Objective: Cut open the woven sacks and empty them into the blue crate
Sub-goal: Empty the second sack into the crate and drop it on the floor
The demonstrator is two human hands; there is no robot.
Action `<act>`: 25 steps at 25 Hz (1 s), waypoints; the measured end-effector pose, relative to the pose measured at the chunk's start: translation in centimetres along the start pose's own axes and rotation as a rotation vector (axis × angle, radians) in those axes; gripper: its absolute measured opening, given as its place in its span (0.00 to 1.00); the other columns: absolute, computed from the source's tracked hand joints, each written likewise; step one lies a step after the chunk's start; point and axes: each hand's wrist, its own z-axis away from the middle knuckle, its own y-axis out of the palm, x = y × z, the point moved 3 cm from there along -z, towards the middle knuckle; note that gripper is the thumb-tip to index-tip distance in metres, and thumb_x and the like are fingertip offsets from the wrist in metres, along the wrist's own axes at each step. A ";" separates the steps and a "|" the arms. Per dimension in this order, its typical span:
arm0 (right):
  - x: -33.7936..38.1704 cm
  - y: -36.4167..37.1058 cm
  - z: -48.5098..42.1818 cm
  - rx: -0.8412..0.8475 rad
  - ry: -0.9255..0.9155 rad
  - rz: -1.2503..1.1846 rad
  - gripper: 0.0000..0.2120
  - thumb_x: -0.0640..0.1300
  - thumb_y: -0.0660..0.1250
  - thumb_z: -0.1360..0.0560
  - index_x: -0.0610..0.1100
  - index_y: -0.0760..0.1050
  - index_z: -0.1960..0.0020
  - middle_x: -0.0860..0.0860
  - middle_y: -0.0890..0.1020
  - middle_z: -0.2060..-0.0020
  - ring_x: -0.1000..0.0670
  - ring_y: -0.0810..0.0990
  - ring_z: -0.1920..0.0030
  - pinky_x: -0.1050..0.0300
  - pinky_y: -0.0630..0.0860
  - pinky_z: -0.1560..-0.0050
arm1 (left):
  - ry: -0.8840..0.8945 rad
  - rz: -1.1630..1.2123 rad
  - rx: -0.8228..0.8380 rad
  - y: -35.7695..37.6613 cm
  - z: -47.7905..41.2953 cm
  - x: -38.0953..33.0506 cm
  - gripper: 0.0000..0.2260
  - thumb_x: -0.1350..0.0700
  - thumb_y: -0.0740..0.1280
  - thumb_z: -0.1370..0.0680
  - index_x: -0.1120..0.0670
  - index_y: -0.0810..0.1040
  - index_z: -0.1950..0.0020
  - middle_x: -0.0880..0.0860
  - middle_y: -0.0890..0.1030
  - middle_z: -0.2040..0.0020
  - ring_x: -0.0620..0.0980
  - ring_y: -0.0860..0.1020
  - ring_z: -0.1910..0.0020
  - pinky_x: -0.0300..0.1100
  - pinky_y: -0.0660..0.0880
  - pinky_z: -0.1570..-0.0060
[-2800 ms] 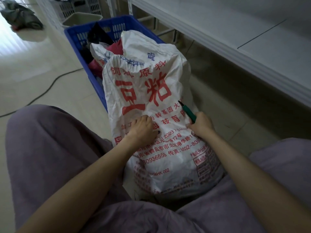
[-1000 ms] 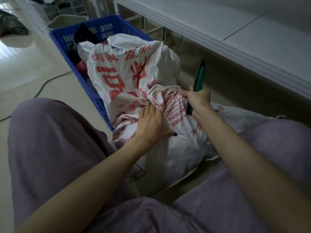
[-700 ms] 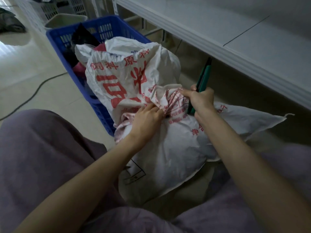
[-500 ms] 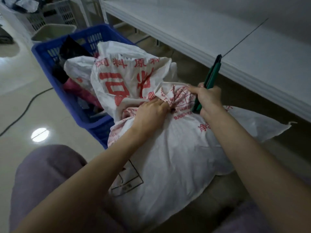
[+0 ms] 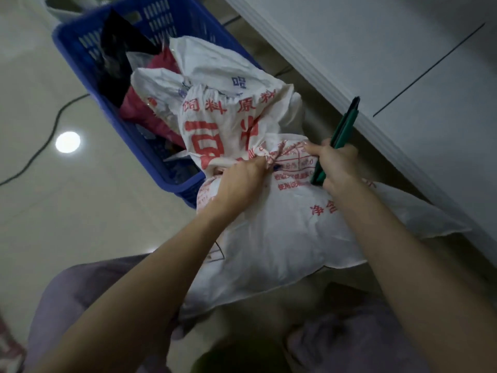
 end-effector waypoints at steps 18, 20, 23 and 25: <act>17.3 15.6 10.2 0.058 -0.029 0.405 0.15 0.42 0.70 0.27 0.38 0.75 0.42 0.49 0.81 0.48 0.48 0.82 0.53 0.59 0.75 0.58 | -0.296 0.149 -0.021 -23.4 -4.8 7.3 0.17 0.46 0.54 0.18 0.57 0.74 0.55 0.57 0.80 0.57 0.56 0.77 0.60 0.48 0.74 0.57; 18.5 16.0 8.1 0.097 -0.058 0.375 0.08 0.41 0.72 0.28 0.42 0.74 0.52 0.48 0.81 0.54 0.49 0.81 0.56 0.56 0.79 0.56 | -0.313 0.140 0.007 -22.5 -6.9 8.9 0.17 0.47 0.55 0.18 0.59 0.76 0.51 0.59 0.80 0.55 0.59 0.78 0.56 0.48 0.74 0.56; 22.0 14.5 5.1 0.029 -0.269 0.508 0.06 0.41 0.70 0.29 0.45 0.73 0.60 0.47 0.82 0.59 0.49 0.83 0.60 0.50 0.82 0.56 | -0.388 0.118 0.035 -22.5 -9.0 12.2 0.18 0.47 0.55 0.18 0.60 0.76 0.47 0.63 0.80 0.49 0.62 0.77 0.50 0.51 0.73 0.50; 24.4 12.6 4.2 0.004 -0.396 0.648 0.07 0.42 0.68 0.27 0.46 0.72 0.62 0.48 0.82 0.62 0.50 0.83 0.63 0.54 0.81 0.59 | -0.437 0.137 0.054 -22.6 -9.4 13.4 0.19 0.47 0.55 0.18 0.62 0.76 0.49 0.64 0.80 0.50 0.63 0.77 0.51 0.52 0.73 0.49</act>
